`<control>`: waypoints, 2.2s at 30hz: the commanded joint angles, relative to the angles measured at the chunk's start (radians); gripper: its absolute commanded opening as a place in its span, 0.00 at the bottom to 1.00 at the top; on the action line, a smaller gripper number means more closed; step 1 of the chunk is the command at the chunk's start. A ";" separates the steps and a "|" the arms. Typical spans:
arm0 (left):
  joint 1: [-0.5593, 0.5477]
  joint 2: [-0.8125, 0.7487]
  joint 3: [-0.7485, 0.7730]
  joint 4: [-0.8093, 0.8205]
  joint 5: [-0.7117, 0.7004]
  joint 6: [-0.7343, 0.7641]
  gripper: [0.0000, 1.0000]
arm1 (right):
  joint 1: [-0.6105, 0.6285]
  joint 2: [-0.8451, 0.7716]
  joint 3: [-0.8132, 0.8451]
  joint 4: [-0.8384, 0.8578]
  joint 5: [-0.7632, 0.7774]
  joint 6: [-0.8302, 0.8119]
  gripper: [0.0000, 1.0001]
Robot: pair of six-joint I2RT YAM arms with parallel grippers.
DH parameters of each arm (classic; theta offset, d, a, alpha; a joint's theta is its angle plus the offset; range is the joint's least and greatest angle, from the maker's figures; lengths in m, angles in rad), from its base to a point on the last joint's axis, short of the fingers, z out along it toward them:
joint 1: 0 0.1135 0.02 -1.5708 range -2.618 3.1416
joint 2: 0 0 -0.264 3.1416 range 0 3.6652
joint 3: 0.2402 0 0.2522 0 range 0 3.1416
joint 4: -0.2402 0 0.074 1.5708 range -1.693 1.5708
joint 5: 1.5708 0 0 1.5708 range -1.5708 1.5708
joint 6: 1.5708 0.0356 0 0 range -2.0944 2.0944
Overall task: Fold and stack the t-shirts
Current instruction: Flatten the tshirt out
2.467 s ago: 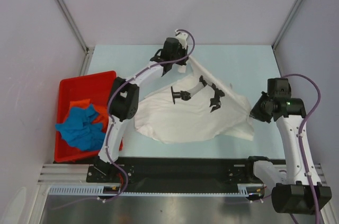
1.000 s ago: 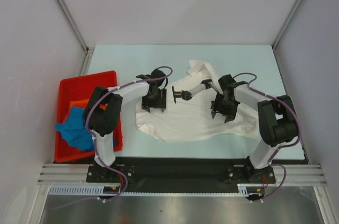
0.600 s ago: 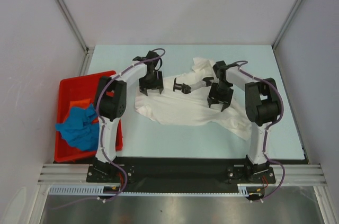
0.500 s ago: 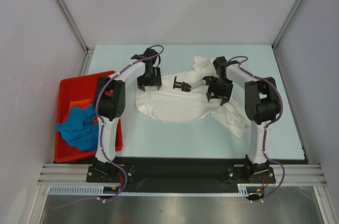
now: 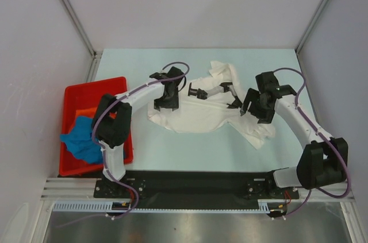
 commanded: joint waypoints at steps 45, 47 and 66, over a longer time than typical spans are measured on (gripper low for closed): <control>-0.012 -0.163 -0.058 -0.010 -0.264 0.032 0.01 | -0.309 -0.064 -0.351 0.050 -0.170 0.095 0.70; -0.012 -0.173 -0.059 0.001 -0.248 0.044 0.01 | -0.303 -0.096 -0.374 0.035 -0.158 0.112 0.69; -0.012 -0.251 -0.124 0.059 -0.167 0.079 0.00 | -0.312 -0.208 -0.537 0.193 -0.109 0.192 0.53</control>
